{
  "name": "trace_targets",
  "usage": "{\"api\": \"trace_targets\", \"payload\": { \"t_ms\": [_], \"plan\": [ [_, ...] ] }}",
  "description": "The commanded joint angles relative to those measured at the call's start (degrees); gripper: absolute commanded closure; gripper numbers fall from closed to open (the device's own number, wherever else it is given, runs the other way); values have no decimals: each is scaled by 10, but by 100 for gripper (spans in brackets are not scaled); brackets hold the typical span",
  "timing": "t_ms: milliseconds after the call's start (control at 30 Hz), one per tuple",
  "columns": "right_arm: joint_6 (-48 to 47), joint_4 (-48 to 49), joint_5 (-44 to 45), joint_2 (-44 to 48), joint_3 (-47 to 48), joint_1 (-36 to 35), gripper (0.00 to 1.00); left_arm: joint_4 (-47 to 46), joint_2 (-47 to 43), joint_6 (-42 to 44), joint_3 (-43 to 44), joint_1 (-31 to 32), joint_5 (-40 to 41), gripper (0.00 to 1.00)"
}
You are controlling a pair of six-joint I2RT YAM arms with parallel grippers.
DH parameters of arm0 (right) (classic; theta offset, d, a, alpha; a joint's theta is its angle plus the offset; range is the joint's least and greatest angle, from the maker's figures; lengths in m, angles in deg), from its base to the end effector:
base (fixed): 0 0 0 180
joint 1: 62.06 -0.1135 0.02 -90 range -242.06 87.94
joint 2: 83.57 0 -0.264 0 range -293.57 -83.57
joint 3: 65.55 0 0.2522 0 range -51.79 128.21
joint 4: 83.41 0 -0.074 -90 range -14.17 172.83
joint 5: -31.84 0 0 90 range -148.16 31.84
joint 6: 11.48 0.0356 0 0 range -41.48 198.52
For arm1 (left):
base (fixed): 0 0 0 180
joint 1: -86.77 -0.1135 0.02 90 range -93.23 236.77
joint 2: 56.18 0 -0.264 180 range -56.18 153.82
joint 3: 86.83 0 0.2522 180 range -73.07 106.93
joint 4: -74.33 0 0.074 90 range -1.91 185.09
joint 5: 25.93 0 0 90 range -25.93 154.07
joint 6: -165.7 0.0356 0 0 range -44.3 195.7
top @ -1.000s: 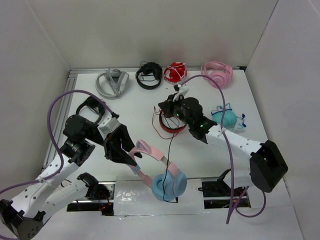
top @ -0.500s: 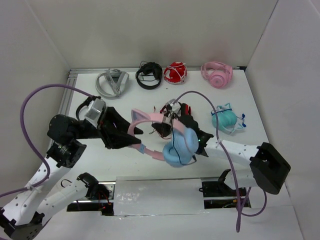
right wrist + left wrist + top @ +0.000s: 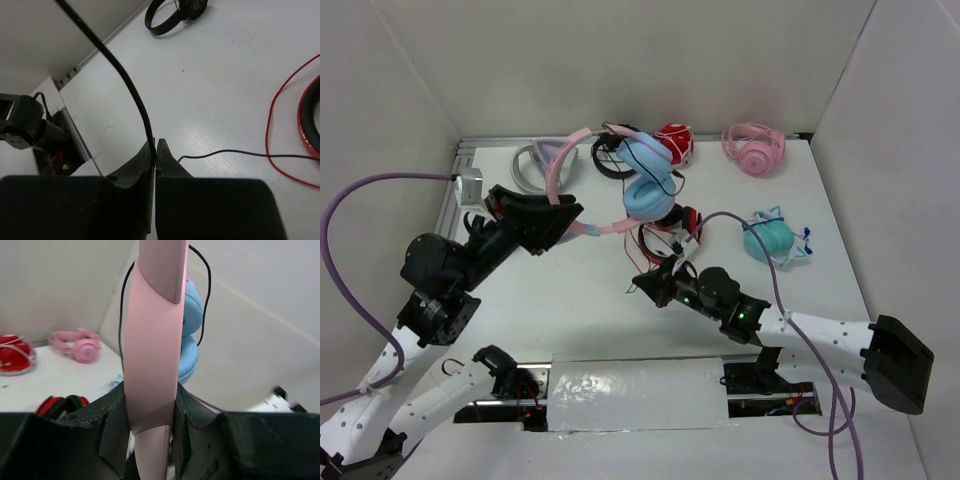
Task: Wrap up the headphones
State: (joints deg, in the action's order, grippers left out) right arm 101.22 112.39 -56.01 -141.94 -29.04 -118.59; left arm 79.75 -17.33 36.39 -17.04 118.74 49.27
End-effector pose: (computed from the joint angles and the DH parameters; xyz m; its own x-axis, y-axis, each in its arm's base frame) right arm 0.1250 0.1866 0.2328 -0.3675 0.1434 -0.9189 -0.7276 0.5711 0.3801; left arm 0.1042 -0.0758 0.4555 -0.1654 -0.6188 -0.7680 0.7789 0.3956 -0.4866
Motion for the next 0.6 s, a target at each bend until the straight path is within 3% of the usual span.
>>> {"api": "trace_targets", "payload": {
  "t_ms": [0,33,167,400,567],
  "plan": [
    [16,-29,63,51,-15,-34,100,-54,6,8,26,1,143,100],
    [17,-44,89,73,-16,-42,100,-52,10,13,28,2,145,100],
    [23,-150,205,134,-6,-102,100,-60,46,63,38,0,277,100],
    [49,-309,338,136,54,-201,100,-116,102,110,28,-1,412,100],
    [87,-384,418,99,92,-271,100,-96,146,91,42,-32,413,100]
  ]
}}
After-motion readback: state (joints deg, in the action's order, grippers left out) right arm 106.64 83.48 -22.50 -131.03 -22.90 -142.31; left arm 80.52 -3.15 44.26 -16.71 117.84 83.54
